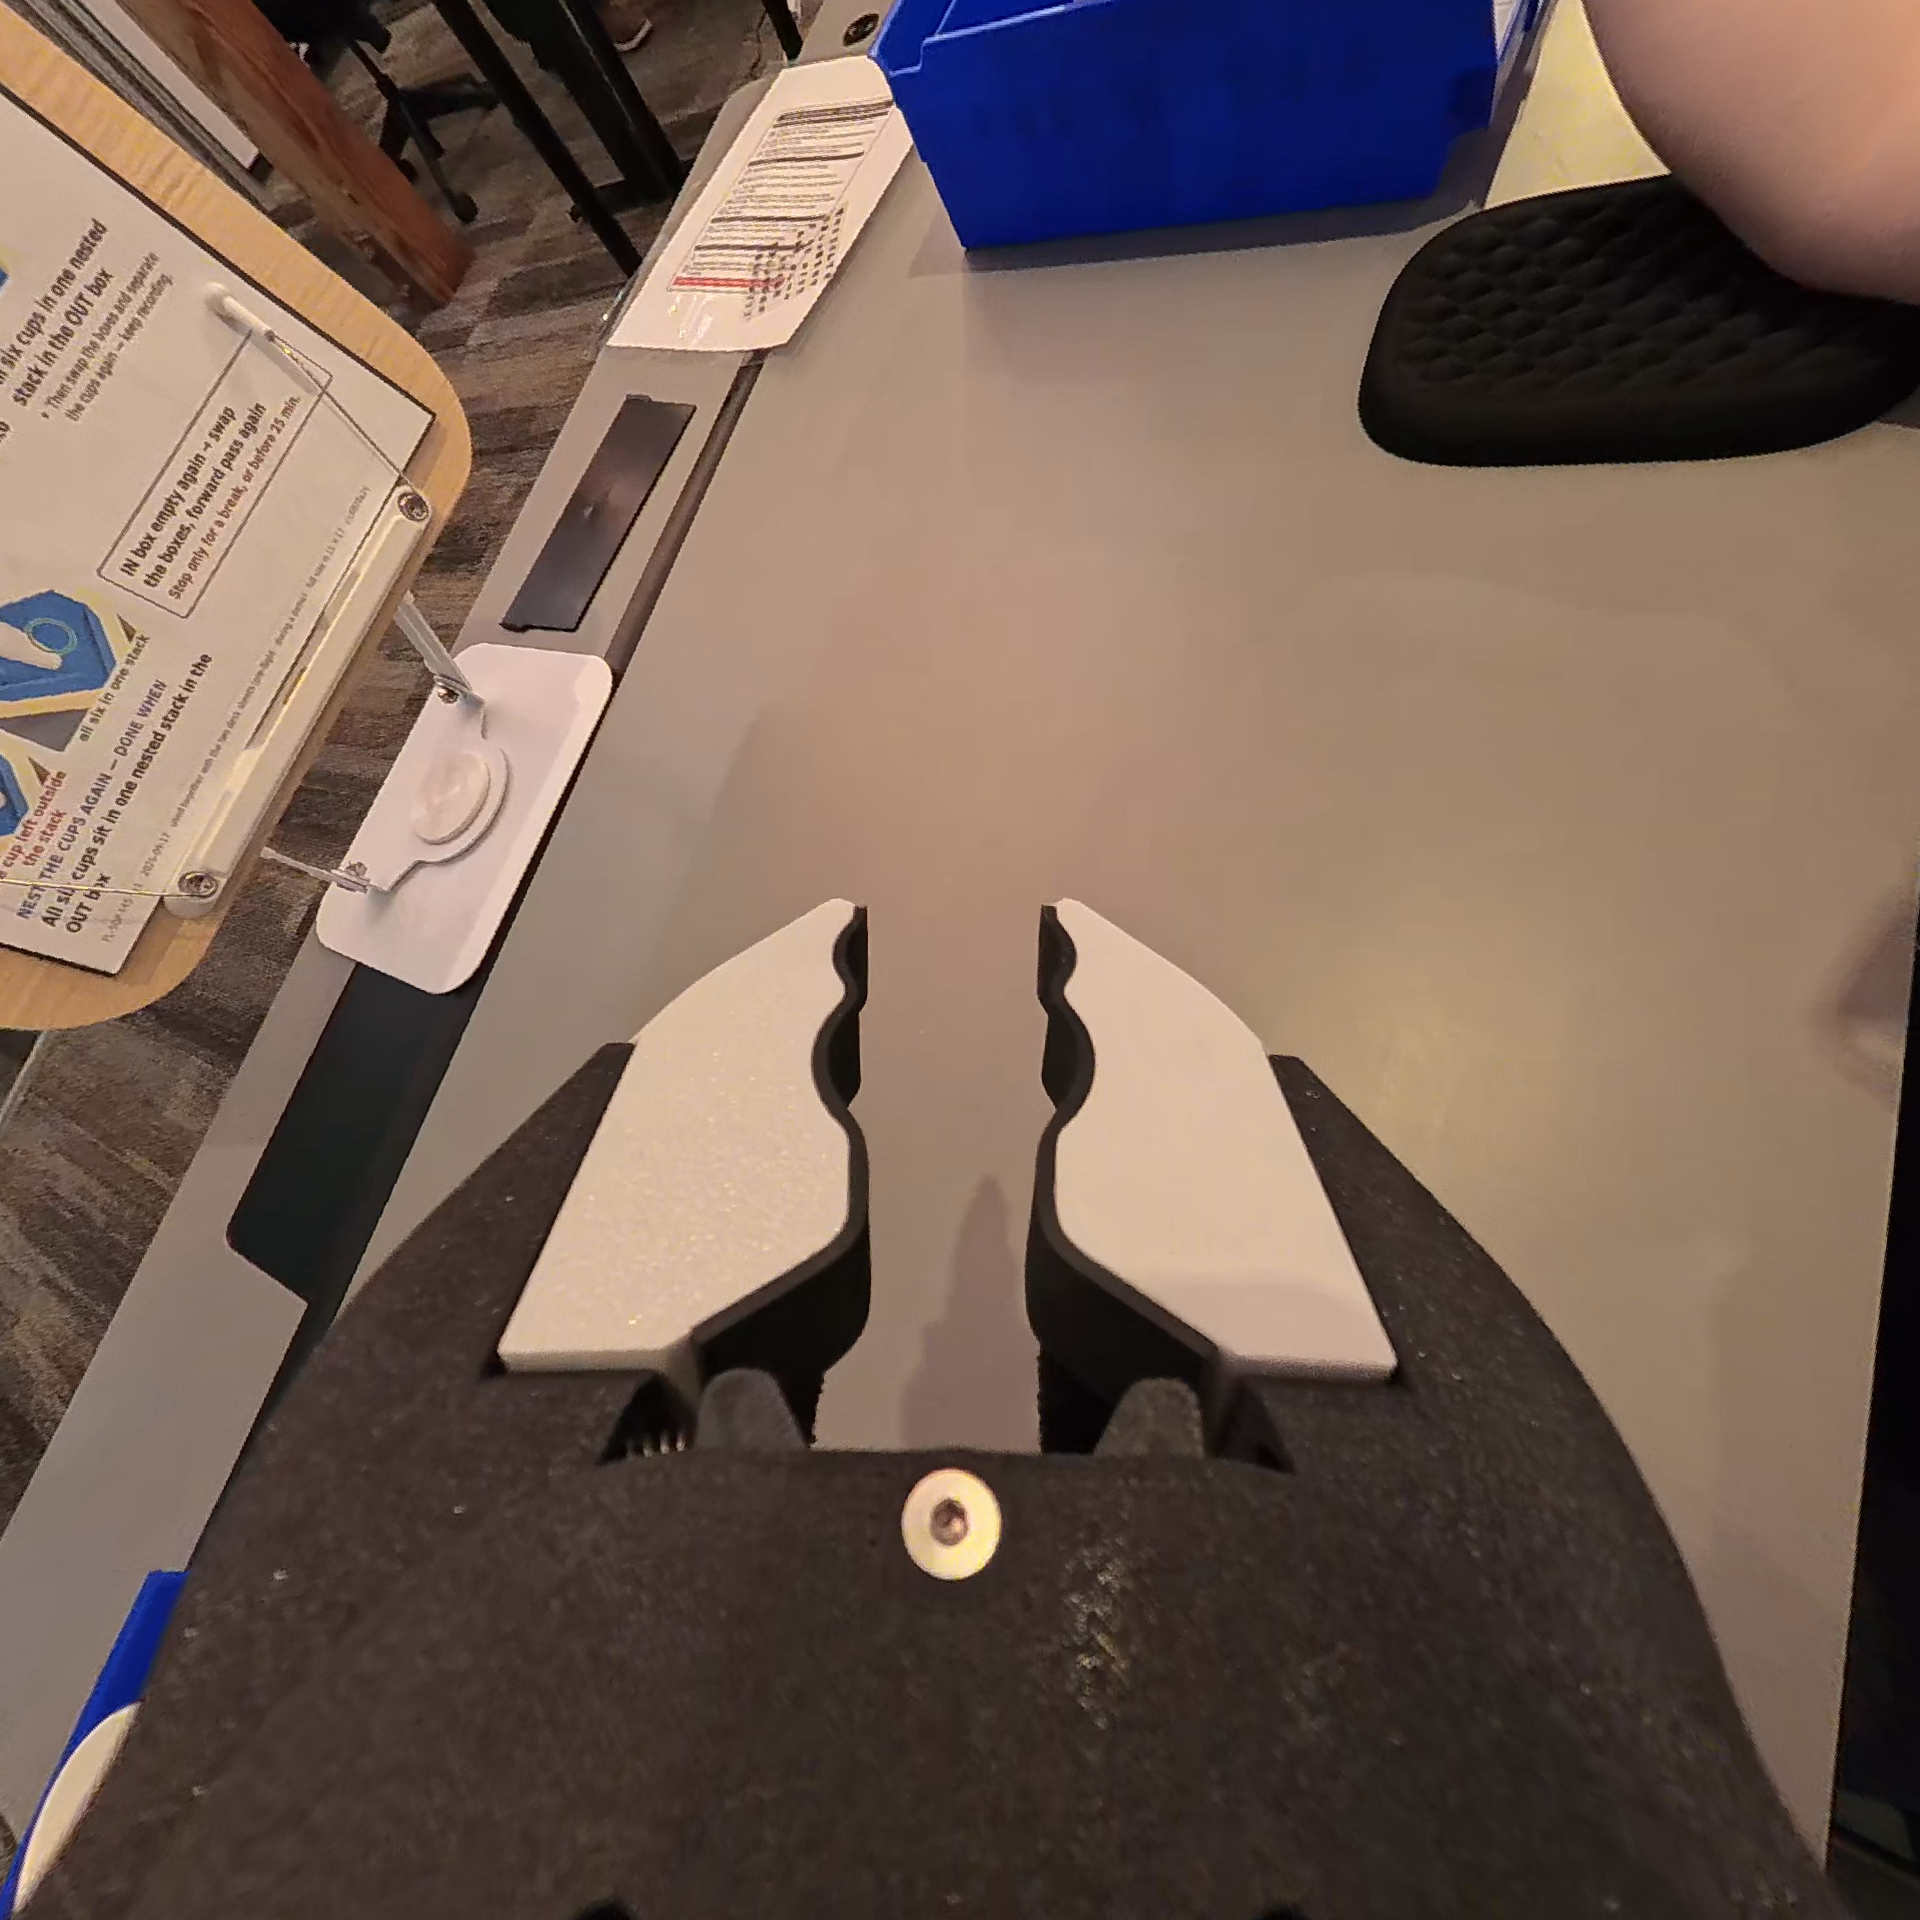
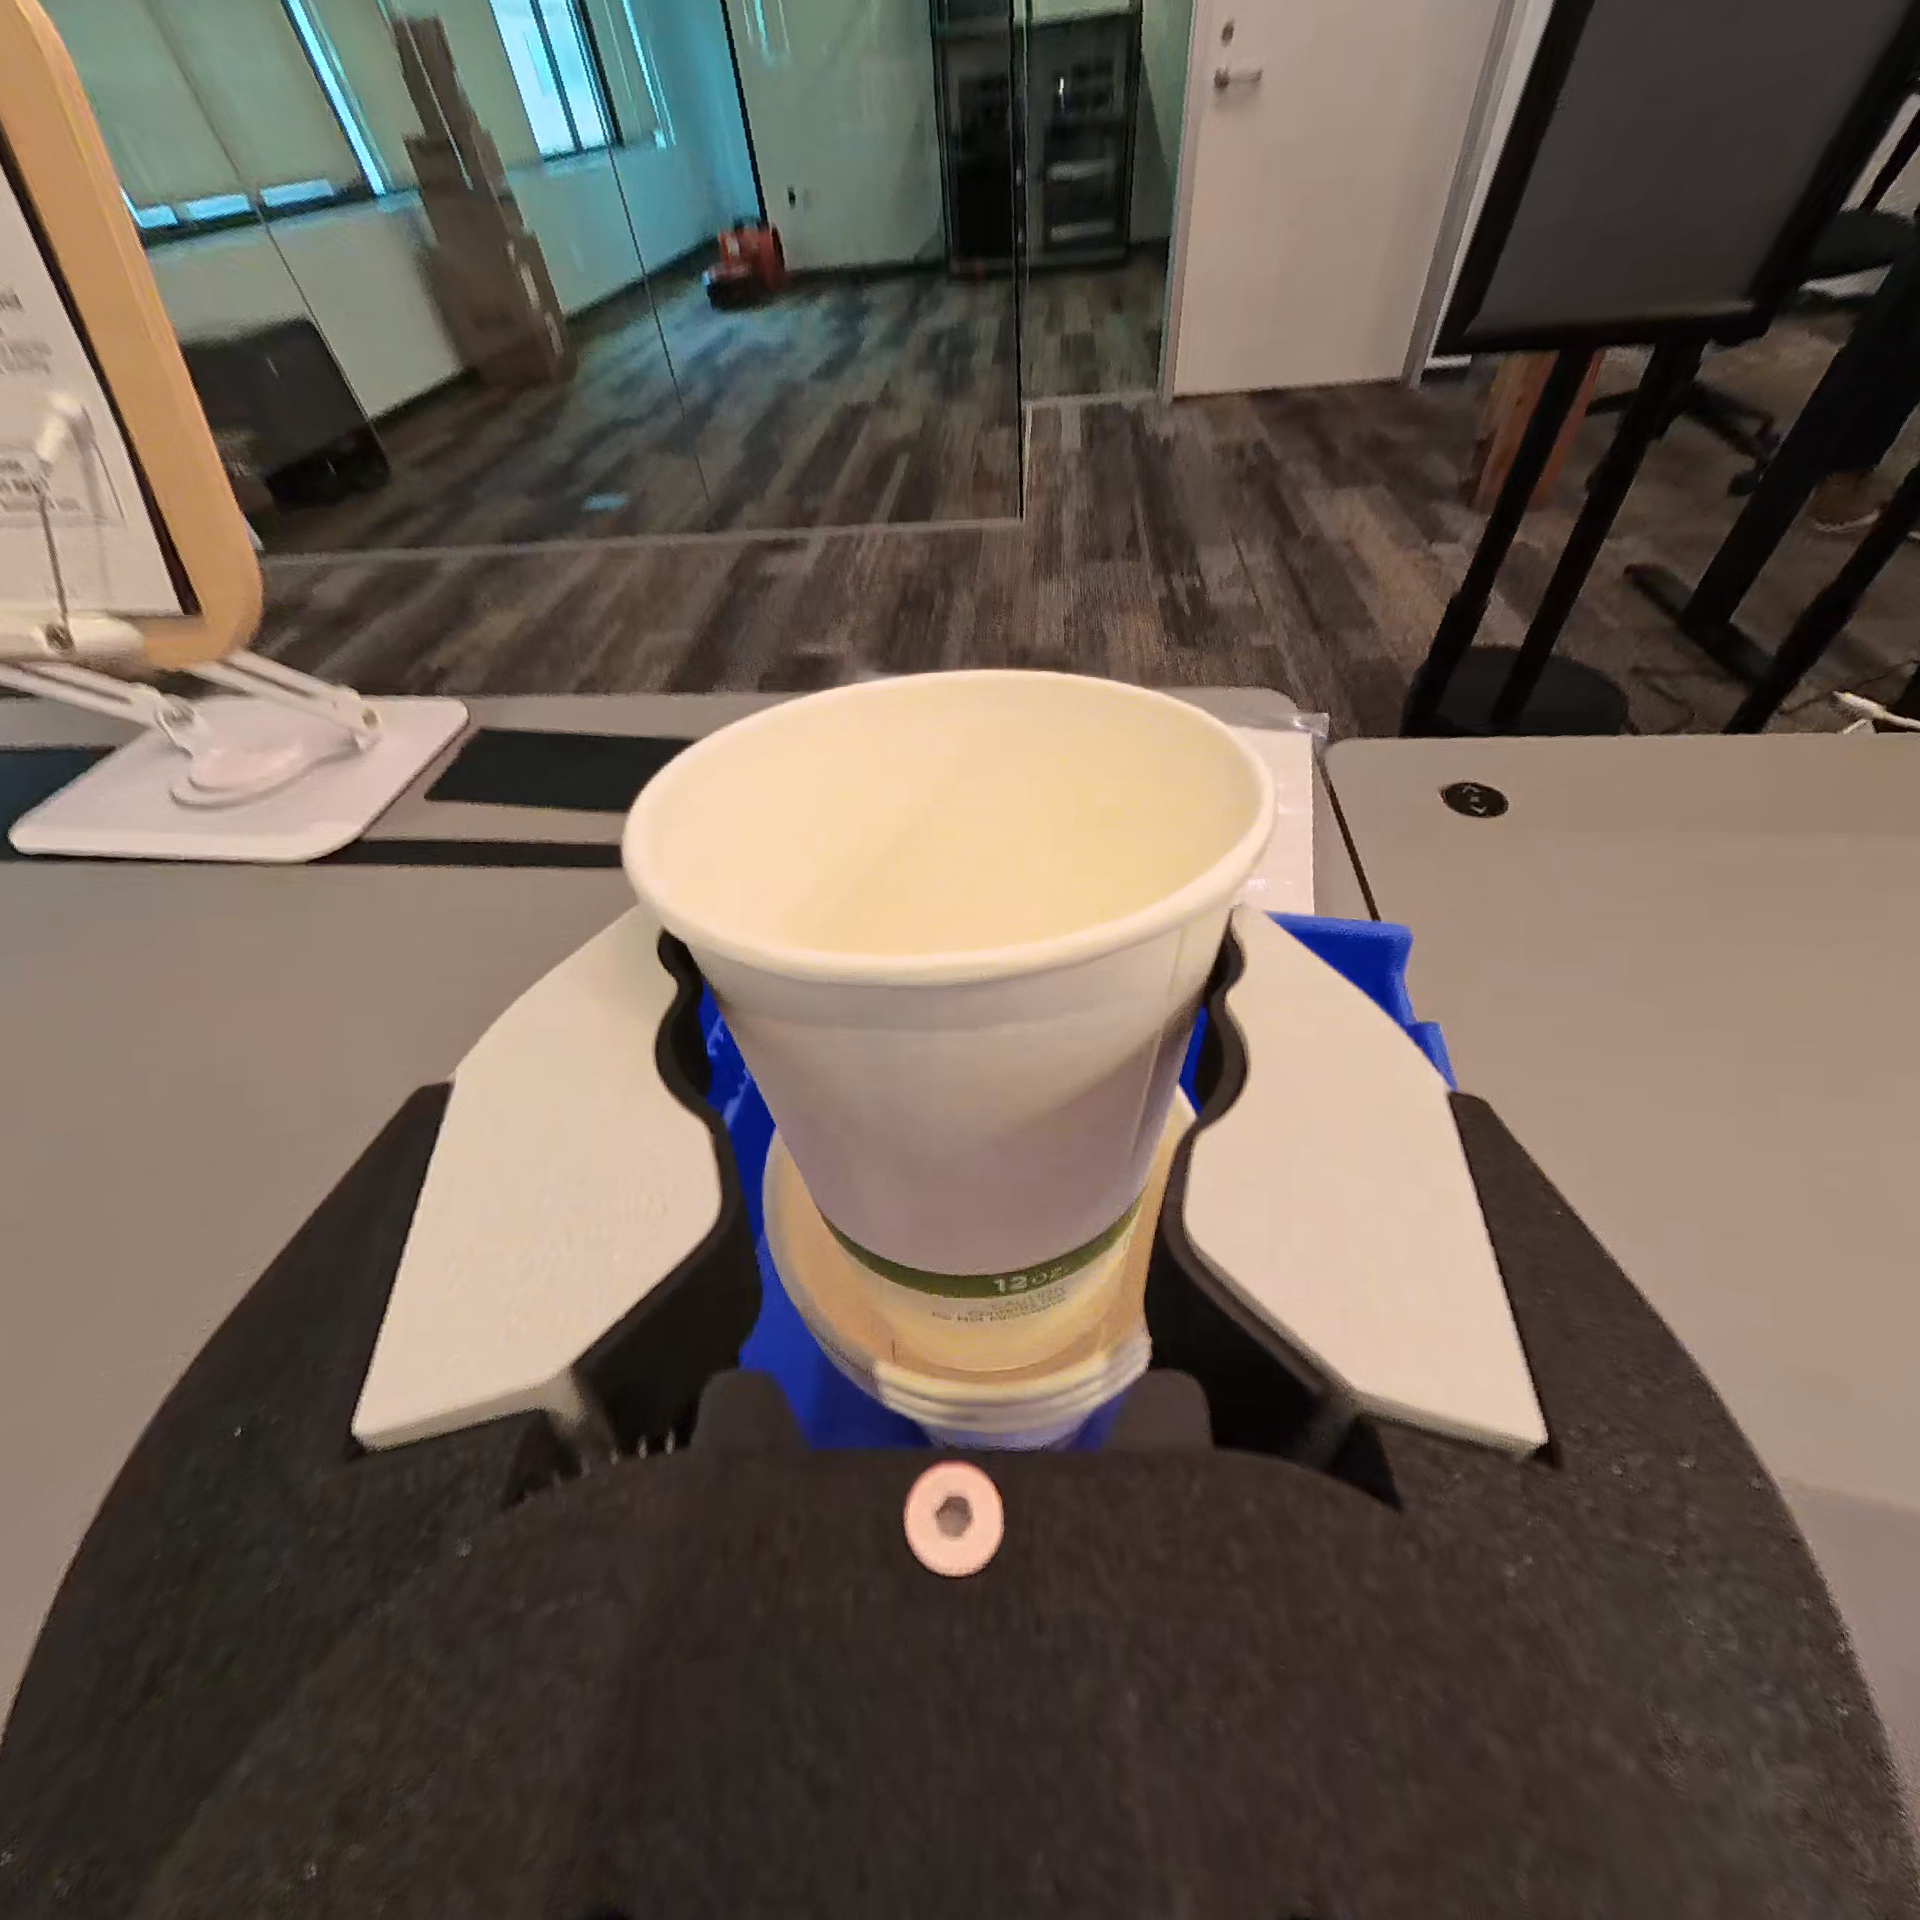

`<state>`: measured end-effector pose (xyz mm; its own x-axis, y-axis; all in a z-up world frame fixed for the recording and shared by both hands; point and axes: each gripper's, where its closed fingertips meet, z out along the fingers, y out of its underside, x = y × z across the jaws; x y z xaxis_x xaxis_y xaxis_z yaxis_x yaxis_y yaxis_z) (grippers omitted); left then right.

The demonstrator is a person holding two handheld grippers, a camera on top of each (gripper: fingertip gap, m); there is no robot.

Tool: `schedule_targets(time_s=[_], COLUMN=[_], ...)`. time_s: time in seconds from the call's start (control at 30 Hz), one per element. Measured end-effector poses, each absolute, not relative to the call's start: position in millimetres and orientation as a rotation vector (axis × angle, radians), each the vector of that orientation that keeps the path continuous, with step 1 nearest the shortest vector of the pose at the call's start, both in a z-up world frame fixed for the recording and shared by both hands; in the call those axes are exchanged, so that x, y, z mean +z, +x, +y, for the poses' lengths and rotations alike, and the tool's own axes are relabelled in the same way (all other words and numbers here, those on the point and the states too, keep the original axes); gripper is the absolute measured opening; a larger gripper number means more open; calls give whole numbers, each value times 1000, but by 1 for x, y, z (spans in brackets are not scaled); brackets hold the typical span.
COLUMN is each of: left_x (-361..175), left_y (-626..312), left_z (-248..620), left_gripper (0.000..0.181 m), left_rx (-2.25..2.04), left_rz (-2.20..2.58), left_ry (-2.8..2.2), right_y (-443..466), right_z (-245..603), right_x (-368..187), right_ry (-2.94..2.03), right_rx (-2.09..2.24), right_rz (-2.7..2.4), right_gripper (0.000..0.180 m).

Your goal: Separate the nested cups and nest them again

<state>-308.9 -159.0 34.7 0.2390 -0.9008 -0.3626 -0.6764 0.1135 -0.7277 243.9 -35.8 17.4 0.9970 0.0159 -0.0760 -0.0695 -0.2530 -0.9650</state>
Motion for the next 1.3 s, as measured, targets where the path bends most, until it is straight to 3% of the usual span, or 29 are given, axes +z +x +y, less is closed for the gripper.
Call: schedule_targets(time_s=[0.47,0.83,1.0,1.13,1.3], left_x=[36,48,65,61,34], left_y=[-305,-327,-395,-510,-596], left_z=[-163,-154,-123,-90,-62], left_gripper=[30,30,30,38,40], left_rx=[-313,-240,-44,251,369], left_rz=[1523,1467,1345,1267,1212], left_ry=[-1616,-1624,-1716,-1992,-2178], right_y=[238,240,212,172,135], right_z=[-57,-87,-91,-88,-77], right_x=[-16,-12,37,79,89], right_ry=[-2175,-2318,-2164,-1992,-1953], right_rx=[26,-91,-107,-61,-16], right_rz=[12,52,-66,-188,-316], right_gripper=[94,108,107,104,103])
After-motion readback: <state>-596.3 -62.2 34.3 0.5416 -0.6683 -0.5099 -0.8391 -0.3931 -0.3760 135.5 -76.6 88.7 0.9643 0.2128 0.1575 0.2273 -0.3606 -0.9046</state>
